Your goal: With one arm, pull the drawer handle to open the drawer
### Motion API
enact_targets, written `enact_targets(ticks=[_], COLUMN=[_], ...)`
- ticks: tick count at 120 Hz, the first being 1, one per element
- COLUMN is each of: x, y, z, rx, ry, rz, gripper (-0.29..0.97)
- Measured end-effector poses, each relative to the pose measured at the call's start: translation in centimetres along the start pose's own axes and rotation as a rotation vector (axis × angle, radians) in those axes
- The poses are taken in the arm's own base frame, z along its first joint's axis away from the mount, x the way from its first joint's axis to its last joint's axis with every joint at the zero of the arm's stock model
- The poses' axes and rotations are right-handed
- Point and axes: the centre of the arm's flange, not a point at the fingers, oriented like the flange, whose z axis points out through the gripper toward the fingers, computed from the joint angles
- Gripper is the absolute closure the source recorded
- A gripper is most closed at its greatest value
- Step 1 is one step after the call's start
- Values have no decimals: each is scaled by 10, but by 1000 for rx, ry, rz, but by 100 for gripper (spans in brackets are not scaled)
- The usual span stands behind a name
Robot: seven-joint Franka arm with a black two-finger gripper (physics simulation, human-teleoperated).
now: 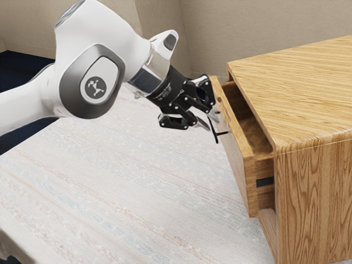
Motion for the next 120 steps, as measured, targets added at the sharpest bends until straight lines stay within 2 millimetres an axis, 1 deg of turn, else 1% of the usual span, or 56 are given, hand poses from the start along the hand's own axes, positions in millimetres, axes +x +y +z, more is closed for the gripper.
enact_targets(ticks=[12, 28, 60, 104, 120], x=[1, -10, -18, -16, -13], y=[-2, 1, -1, -14, -25], z=[-7, -3, -3, -19, -26], rx=[-1, 9, 16, 17, 22], ry=[-4, -23, -35, -31, -32], rz=[-1, 15, 24, 7, -7], gripper=[63, 63, 64, 64, 64])
